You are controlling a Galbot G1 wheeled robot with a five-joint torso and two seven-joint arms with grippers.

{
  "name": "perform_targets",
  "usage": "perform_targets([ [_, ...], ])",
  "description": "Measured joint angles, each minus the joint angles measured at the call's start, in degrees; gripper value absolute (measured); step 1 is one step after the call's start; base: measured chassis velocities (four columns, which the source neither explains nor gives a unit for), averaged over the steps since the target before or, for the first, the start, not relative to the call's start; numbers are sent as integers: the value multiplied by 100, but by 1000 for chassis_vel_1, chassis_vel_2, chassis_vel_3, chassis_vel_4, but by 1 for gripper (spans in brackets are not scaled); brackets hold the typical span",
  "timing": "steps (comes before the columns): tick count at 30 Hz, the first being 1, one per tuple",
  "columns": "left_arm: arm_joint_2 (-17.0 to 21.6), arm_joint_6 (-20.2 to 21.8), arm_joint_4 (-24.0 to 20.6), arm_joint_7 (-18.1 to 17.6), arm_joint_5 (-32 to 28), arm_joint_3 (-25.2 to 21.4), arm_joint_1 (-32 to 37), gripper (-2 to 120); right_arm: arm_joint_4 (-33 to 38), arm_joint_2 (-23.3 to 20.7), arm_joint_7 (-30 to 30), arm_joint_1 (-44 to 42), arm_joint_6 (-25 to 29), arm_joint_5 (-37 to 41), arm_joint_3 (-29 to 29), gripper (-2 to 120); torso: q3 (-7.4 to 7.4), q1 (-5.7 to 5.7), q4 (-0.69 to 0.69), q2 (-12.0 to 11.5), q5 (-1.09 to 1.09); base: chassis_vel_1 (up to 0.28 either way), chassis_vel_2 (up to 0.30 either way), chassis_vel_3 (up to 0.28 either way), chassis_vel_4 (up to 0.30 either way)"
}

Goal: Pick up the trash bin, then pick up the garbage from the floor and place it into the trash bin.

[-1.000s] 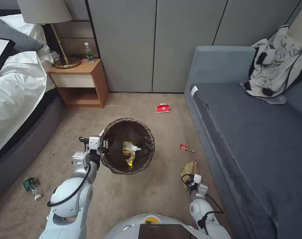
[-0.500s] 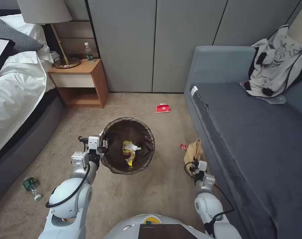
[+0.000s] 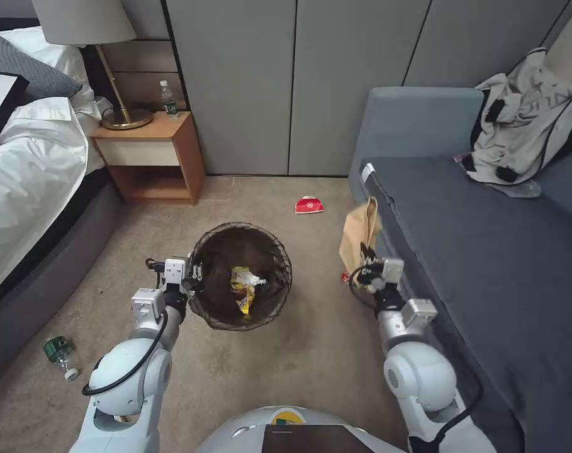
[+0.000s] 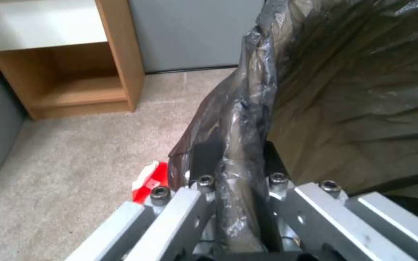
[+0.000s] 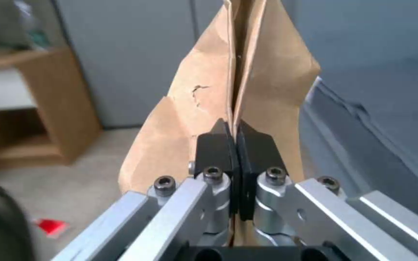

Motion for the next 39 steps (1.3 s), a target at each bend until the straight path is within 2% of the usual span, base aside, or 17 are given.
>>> perform_targets([
  [3,11,0,3,1,-22,8,-7,2,431,-237,-50,273,-440,728,-148,0,0,0,1,0,1,0,0,0,0],
  [6,25,3,35,1,-19,53,-35,2,666,-410,-184,380,-630,1174,-237,0,0,0,0,0,0,0,0,0,0],
  [11,36,13,47,-2,-15,70,-45,2,757,-716,-580,524,-624,1331,-313,0,0,0,-1,0,1,0,0,0,0],
  [15,40,28,47,-25,-14,64,-46,2,757,-1245,-1155,708,-495,1378,-391,0,0,0,-1,0,1,0,0,0,0],
  [16,40,28,47,-25,-14,64,-46,2,757,-1245,-1155,708,-495,1378,-391,0,0,0,-1,0,1,0,0,0,0],
  [17,40,32,47,-31,-12,64,-46,2,757,-1364,-1225,770,-474,1399,-414,0,0,0,-2,0,2,0,0,0,0],
  [20,34,42,54,-44,25,82,-46,2,775,-2093,-1483,1128,-435,1689,-550,0,0,0,1,0,2,0,0,0,0],
  [21,34,42,54,-44,25,82,-46,2,775,-2093,-1483,1128,-435,1689,-550,0,0,0,1,0,2,0,0,0,0],
  [26,9,50,98,-49,58,114,-70,2,863,-2772,-1528,1705,-572,2397,-722,0,0,0,0,0,1,0,0,0,0],
  [31,-26,69,123,-58,96,159,-106,2,800,-2905,-1499,2034,-642,2624,-978,0,0,0,-1,0,1,0,0,0,0],
  [39,-63,94,125,-73,191,239,-114,2,656,-2861,-1480,2267,-659,2599,-1381,0,0,0,-1,0,1,0,0,0,0],
])
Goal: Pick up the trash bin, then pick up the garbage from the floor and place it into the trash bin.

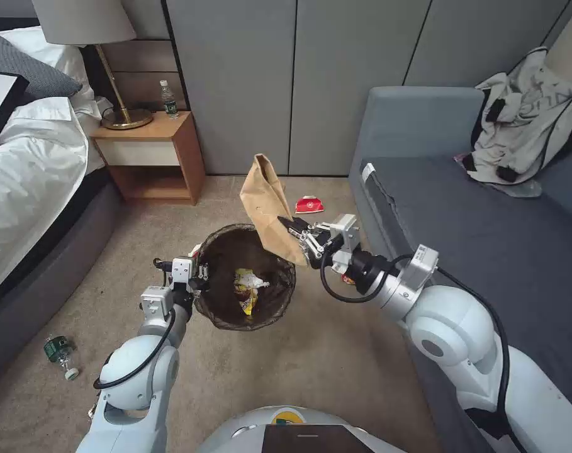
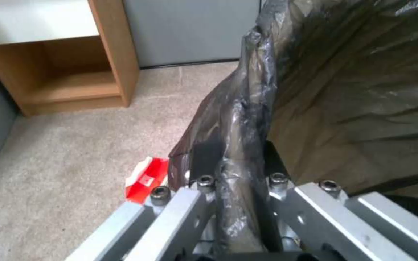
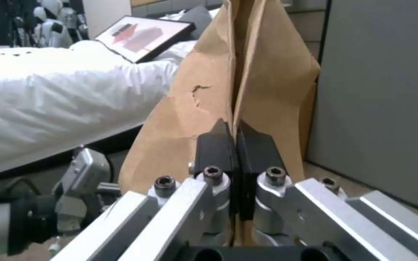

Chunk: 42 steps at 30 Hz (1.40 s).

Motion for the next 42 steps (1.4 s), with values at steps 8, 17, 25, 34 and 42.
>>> perform_targets([
  [8,-5,4,8,1,29,9,5,2,-102,52,-8,76,-93,-209,-452,0,0,0,0,0,-1,0,0,0,0],
  [17,-11,7,5,2,33,11,0,2,-575,252,-62,90,-52,-914,-1005,0,0,0,0,0,-1,0,0,0,0],
  [25,-15,4,4,6,27,-20,-1,2,-900,394,8,98,19,-1270,-1257,5,-1,0,0,0,-1,0,0,0,0],
  [34,-23,1,-12,11,26,-5,-2,2,-1156,563,318,186,21,-1356,-1543,38,0,0,0,0,-1,0,0,0,0],
  [42,-20,1,-13,16,24,7,-1,2,-1233,630,490,175,34,-1360,-1564,64,0,0,0,0,0,0,0,0,0],
])
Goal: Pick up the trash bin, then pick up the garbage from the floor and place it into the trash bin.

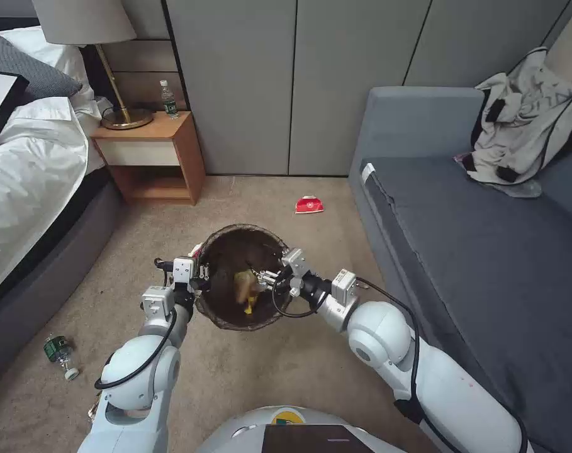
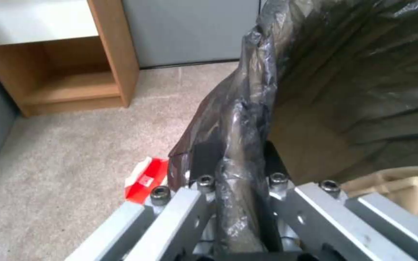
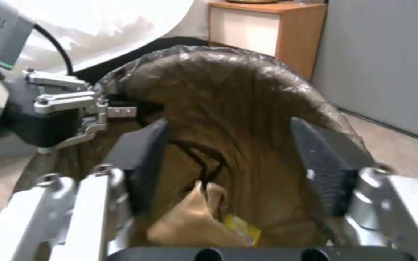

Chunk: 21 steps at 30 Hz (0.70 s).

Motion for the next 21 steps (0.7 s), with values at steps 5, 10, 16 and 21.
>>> perform_targets([
  [5,18,0,-7,5,-9,-9,-6,2,94,29,43,-49,0,12,195,84,0,0,0,0,0,0,0,0,0],
  [10,20,1,-9,8,-18,-8,-6,2,383,26,55,-219,3,121,722,99,0,0,0,0,0,0,0,0,0],
  [16,24,0,-9,8,-50,-28,-13,2,740,73,403,-600,230,219,1334,100,0,0,2,0,0,0,0,0,0],
  [21,38,-5,-9,7,-105,-91,-11,2,930,555,653,-1191,405,175,1703,100,0,0,-1,0,0,0,0,0,0],
])
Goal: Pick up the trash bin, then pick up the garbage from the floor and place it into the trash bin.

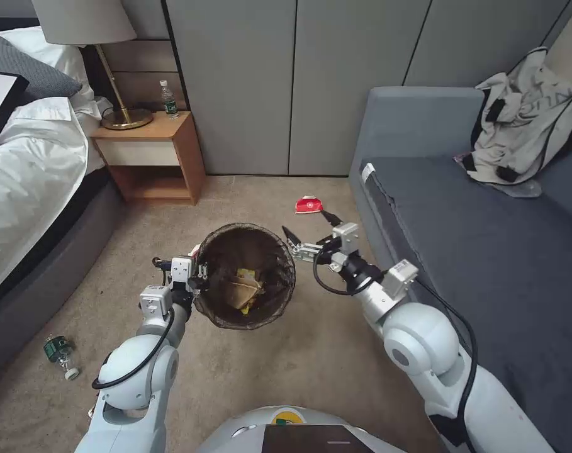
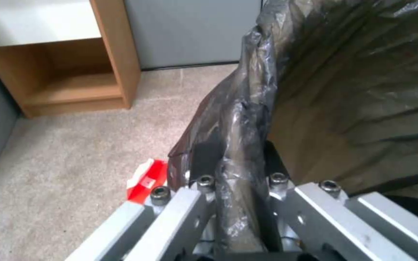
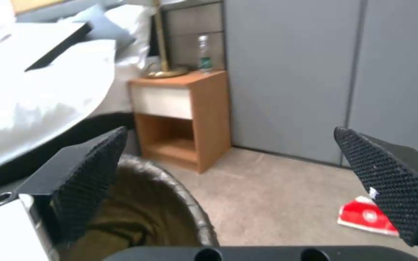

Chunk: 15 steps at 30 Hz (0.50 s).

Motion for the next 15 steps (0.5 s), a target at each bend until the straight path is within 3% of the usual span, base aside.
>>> perform_targets([
  [5,1,-1,5,0,-26,-7,-4,2,-70,535,241,-328,318,-453,151,100,0,0,2,0,0,0,0,0,0],
  [11,-7,-16,24,0,-64,-47,-7,2,-285,1148,11,-964,945,-1703,741,100,0,0,0,0,0,0,0,0,0],
  [15,6,-21,25,5,-93,-101,4,2,-330,1337,-74,-1402,1223,-1894,1032,100,0,0,2,0,0,0,0,0,0],
])
